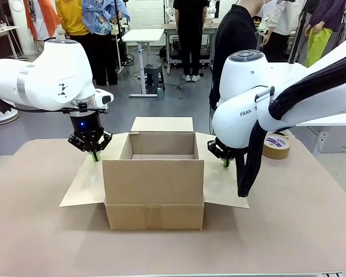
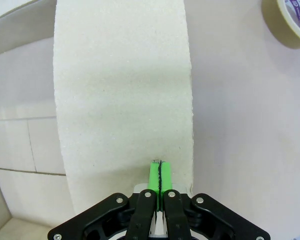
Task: Wrap the clocks to prevent damage.
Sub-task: Once the human has placed the objects inside and stepped back, release both hands from the side flaps of the Package Box.
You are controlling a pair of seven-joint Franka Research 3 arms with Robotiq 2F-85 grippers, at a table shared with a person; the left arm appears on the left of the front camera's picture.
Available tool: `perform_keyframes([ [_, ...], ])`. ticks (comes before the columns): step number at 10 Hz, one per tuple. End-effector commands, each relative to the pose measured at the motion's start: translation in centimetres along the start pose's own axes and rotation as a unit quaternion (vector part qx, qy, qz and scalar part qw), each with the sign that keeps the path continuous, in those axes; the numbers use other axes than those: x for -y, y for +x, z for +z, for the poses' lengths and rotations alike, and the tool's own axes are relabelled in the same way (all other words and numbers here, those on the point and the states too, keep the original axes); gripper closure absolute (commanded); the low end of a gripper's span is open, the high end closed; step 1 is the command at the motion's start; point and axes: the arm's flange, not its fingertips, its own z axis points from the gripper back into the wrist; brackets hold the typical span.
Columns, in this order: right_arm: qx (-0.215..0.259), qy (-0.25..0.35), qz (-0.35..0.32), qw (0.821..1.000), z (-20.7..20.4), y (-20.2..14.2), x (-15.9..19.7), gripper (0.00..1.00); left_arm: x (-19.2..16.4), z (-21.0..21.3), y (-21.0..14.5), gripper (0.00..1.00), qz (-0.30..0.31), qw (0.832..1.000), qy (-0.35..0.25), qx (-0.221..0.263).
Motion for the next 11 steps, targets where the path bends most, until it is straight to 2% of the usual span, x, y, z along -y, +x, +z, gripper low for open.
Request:
perform_keyframes([
  [1, 0.000, 0.000, -0.001, 1.000, -0.03, 0.01, 0.02, 0.99, 0.00, -0.13, 0.01, 1.00, 0.003, 1.000, 0.000, -0.001],
  [11, 0.000, 0.000, -0.001, 1.000, -0.03, 0.01, 0.02, 0.99, 0.00, -0.13, 0.01, 1.00, 0.003, 1.000, 0.000, -0.001],
])
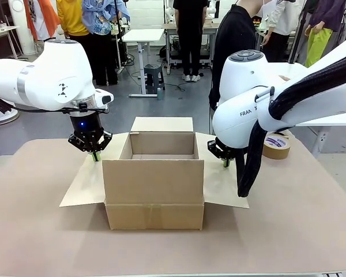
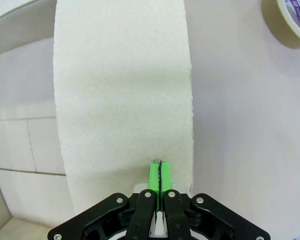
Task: Wrap the clocks to prevent damage.
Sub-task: Once the human has placed the objects inside and stepped back, release both hands from the side flaps of the Package Box.
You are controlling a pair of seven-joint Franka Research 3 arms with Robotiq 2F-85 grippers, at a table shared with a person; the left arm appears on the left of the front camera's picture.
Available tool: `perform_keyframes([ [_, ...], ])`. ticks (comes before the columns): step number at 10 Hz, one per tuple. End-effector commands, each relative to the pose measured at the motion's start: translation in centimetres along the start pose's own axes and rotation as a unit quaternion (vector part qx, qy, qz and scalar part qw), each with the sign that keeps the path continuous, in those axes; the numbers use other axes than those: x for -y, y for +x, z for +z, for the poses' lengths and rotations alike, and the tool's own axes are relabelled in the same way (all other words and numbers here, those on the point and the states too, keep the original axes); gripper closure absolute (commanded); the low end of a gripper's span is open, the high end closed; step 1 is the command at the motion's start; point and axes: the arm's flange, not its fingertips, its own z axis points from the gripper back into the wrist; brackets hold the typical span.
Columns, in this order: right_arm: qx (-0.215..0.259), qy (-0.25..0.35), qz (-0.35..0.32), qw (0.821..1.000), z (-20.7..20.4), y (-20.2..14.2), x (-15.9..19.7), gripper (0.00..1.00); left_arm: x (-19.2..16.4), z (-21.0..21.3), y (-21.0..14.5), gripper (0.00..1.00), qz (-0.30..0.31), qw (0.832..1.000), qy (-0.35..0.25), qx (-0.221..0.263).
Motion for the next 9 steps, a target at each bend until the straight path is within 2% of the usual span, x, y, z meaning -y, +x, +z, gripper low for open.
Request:
perform_keyframes([
  [1, 0.000, 0.000, -0.001, 1.000, -0.03, 0.01, 0.02, 0.99, 0.00, -0.13, 0.01, 1.00, 0.003, 1.000, 0.000, -0.001],
  [9, 0.000, 0.000, -0.001, 1.000, -0.03, 0.01, 0.02, 0.99, 0.00, -0.13, 0.01, 1.00, 0.003, 1.000, 0.000, -0.001],
])
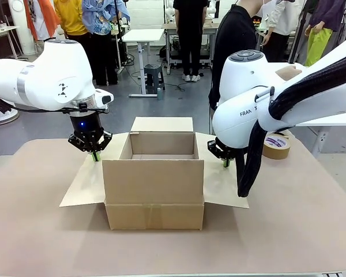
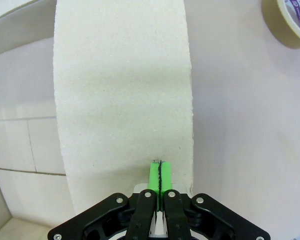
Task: Wrap the clocks to prevent damage.
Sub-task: Once the human has placed the objects inside and stepped back, release both hands from the side flaps of the Package Box.
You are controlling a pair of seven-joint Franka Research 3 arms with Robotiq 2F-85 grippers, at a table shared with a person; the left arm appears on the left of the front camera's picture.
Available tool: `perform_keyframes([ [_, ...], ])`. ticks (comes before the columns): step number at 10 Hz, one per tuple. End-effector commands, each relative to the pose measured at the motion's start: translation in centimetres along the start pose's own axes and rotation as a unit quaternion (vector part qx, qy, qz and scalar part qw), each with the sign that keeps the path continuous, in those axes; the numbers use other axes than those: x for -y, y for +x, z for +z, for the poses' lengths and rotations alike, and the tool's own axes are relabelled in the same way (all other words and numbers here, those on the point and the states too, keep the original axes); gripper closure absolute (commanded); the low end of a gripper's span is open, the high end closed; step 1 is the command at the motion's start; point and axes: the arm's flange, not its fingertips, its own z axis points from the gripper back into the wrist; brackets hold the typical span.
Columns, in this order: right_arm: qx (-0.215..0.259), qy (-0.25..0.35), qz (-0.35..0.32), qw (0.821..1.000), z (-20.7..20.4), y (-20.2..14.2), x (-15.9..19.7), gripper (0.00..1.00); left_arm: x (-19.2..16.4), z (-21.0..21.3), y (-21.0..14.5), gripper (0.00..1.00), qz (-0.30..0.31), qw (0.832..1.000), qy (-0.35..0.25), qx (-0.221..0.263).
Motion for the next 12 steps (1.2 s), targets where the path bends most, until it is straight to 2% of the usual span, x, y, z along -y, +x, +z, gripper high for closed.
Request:
perform_keyframes([
  [1, 0.000, 0.000, -0.001, 1.000, -0.03, 0.01, 0.02, 0.99, 0.00, -0.13, 0.01, 1.00, 0.003, 1.000, 0.000, -0.001],
  [12, 0.000, 0.000, -0.001, 1.000, -0.03, 0.01, 0.02, 0.99, 0.00, -0.13, 0.01, 1.00, 0.003, 1.000, 0.000, -0.001],
])
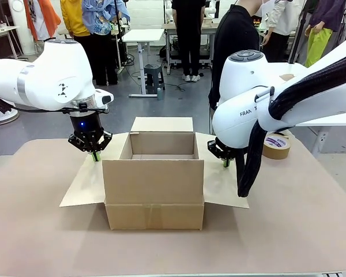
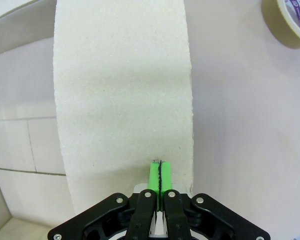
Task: Wrap the clocks to prevent damage.
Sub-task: Once the human has placed the objects inside and stepped back, release both hands from the side flaps of the Package Box.
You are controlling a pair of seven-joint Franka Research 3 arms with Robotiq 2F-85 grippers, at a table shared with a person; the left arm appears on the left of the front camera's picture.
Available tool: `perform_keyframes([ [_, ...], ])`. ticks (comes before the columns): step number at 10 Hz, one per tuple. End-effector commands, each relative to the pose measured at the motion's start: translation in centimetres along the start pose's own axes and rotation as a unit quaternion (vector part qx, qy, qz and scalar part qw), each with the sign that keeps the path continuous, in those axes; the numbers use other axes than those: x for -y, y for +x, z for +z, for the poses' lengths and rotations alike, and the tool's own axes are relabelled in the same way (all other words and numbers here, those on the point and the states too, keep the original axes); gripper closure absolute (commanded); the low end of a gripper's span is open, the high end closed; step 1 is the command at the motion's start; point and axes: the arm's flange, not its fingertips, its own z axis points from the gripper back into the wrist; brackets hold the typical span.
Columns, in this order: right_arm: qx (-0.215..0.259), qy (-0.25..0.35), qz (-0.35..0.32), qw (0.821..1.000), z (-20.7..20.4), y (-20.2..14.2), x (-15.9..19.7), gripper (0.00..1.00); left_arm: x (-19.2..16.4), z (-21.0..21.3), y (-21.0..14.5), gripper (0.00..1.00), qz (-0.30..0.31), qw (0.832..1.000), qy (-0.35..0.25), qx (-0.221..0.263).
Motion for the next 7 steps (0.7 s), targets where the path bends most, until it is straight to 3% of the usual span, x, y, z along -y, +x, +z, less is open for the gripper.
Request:
perform_keyframes([
  [1, 0.000, 0.000, -0.001, 1.000, -0.03, 0.01, 0.02, 0.99, 0.00, -0.13, 0.01, 1.00, 0.003, 1.000, 0.000, -0.001],
  [7, 0.000, 0.000, -0.001, 1.000, -0.03, 0.01, 0.02, 0.99, 0.00, -0.13, 0.01, 1.00, 0.003, 1.000, 0.000, -0.001],
])
